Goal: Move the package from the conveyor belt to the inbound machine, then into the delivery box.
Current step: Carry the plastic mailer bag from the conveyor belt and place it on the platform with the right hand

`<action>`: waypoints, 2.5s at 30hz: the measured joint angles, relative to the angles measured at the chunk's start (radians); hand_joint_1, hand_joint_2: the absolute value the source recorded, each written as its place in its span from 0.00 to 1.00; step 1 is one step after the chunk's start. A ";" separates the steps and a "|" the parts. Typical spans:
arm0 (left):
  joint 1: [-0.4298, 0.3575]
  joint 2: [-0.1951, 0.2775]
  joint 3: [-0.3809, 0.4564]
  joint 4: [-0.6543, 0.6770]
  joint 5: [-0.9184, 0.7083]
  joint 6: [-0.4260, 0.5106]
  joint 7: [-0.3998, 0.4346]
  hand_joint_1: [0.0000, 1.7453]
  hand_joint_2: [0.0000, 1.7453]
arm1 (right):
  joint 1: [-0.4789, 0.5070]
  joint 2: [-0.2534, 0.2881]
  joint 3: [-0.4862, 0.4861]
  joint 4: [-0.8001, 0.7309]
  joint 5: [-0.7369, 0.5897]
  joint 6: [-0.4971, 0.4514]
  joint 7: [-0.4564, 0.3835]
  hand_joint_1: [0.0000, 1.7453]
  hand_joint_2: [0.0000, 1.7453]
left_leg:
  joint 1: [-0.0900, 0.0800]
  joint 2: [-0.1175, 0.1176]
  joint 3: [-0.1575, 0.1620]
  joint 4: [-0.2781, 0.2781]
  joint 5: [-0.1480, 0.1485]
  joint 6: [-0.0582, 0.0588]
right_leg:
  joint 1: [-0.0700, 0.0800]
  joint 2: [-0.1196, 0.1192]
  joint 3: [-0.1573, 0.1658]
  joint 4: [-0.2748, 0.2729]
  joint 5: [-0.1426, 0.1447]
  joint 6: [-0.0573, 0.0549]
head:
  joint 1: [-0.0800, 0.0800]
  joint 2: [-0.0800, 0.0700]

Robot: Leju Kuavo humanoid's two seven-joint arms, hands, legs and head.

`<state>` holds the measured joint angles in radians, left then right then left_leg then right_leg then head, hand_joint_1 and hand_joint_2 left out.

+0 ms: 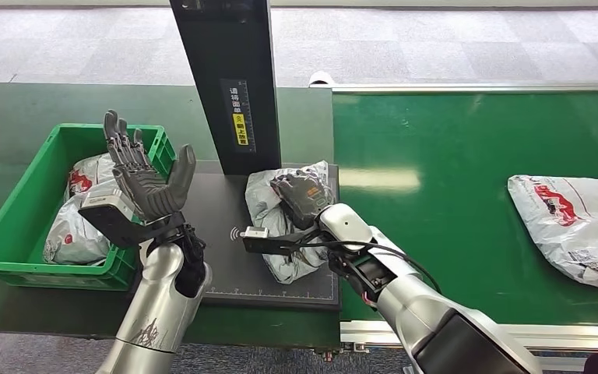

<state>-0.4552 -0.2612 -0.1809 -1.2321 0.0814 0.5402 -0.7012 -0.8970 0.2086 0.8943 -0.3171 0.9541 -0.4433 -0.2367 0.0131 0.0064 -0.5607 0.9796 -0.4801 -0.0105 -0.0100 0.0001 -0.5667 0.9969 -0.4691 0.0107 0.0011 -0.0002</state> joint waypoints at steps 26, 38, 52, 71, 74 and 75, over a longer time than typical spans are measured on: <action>-0.036 -0.029 -0.003 0.050 -0.006 -0.040 0.000 0.00 1.00 | -0.124 0.073 -0.072 0.014 0.004 -0.058 -0.038 1.00 1.00 | 0.000 0.000 0.000 0.000 0.000 0.000 | 0.000 0.000 0.000 0.000 0.000 0.000 | 0.000 0.000; -0.068 -0.034 0.007 0.096 -0.007 -0.049 0.000 0.00 1.00 | -0.107 0.114 -0.052 0.014 0.053 0.055 -0.080 0.00 1.00 | 0.000 0.000 -0.001 0.000 0.000 0.000 | 0.000 0.000 -0.001 0.000 0.000 0.000 | 0.000 0.000; -0.067 -0.034 0.018 0.098 -0.006 -0.037 0.000 0.00 1.00 | -0.107 0.114 -0.095 -0.008 -0.008 -0.102 -0.129 0.00 1.00 | 0.000 0.000 -0.001 0.000 0.000 0.000 | 0.000 0.000 -0.001 0.000 0.000 0.000 | 0.000 0.000; -0.046 -0.008 0.036 0.094 0.011 -0.020 0.000 0.00 1.00 | -0.004 0.056 -0.432 -0.367 -0.418 -0.218 -0.413 0.00 1.00 | 0.000 0.000 -0.001 0.000 0.000 0.000 | 0.000 0.000 -0.001 0.000 0.000 0.000 | 0.000 0.000; -0.045 -0.004 0.039 0.093 0.011 -0.020 0.000 0.00 1.00 | 0.022 0.045 -0.447 -0.422 -0.449 -0.197 -0.415 0.00 1.00 | 0.000 -0.001 -0.001 0.000 0.000 0.000 | 0.000 0.000 -0.001 0.000 0.000 0.000 | 0.000 0.000; -0.044 -0.003 0.040 0.092 0.011 -0.020 0.000 0.00 1.00 | 0.035 0.040 -0.451 -0.443 -0.464 -0.186 -0.415 0.00 1.00 | 0.000 -0.001 -0.001 0.000 0.000 0.000 | 0.000 0.000 -0.001 0.000 0.000 0.000 | 0.000 0.000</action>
<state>-0.4991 -0.2640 -0.1408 -1.1398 0.0919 0.5198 -0.7012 -0.8623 0.2485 0.4434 -0.7605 0.4897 -0.6292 -0.6520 0.0131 0.0055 -0.5617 0.9797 -0.4800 -0.0105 -0.0101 -0.0001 -0.5676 0.9971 -0.4691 0.0106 0.0011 -0.0001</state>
